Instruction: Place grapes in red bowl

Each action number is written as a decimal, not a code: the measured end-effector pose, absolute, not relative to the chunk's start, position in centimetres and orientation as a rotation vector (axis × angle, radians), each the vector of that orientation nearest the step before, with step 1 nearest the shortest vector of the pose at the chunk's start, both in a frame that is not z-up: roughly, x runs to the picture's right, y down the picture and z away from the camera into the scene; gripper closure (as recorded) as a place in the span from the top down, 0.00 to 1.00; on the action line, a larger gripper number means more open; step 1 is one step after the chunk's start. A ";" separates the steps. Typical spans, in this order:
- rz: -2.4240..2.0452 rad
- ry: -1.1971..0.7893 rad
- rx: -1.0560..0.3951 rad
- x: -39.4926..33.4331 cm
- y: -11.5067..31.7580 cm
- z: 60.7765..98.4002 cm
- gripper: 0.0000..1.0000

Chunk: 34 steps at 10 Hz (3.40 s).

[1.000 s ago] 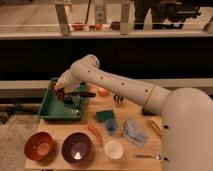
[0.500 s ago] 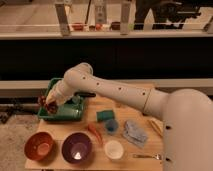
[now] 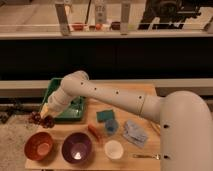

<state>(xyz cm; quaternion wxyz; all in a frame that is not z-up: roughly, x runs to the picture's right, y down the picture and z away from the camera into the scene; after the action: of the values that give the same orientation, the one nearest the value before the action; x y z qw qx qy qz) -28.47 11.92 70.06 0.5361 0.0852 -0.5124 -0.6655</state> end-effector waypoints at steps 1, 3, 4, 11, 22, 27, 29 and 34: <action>-1.630 -1.256 0.226 -28.5 12.6 69.9 0.00; -1.708 -1.325 0.258 -28.9 14.1 69.3 0.00; -1.739 -1.340 0.264 -29.0 14.6 69.0 0.00; -1.979 -1.279 0.218 -30.7 17.4 68.7 0.51; -1.775 -1.324 0.132 -30.8 14.4 68.9 0.80; -1.743 -1.336 0.135 -30.9 14.0 68.8 0.80; -1.742 -1.335 0.135 -30.9 14.0 68.8 0.80; -1.742 -1.336 0.134 -30.9 14.0 68.8 0.80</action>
<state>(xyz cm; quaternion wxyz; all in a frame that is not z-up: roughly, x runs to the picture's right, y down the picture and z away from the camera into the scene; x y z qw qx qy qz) -30.86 14.03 68.84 0.4539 0.0544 -0.5412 -0.7058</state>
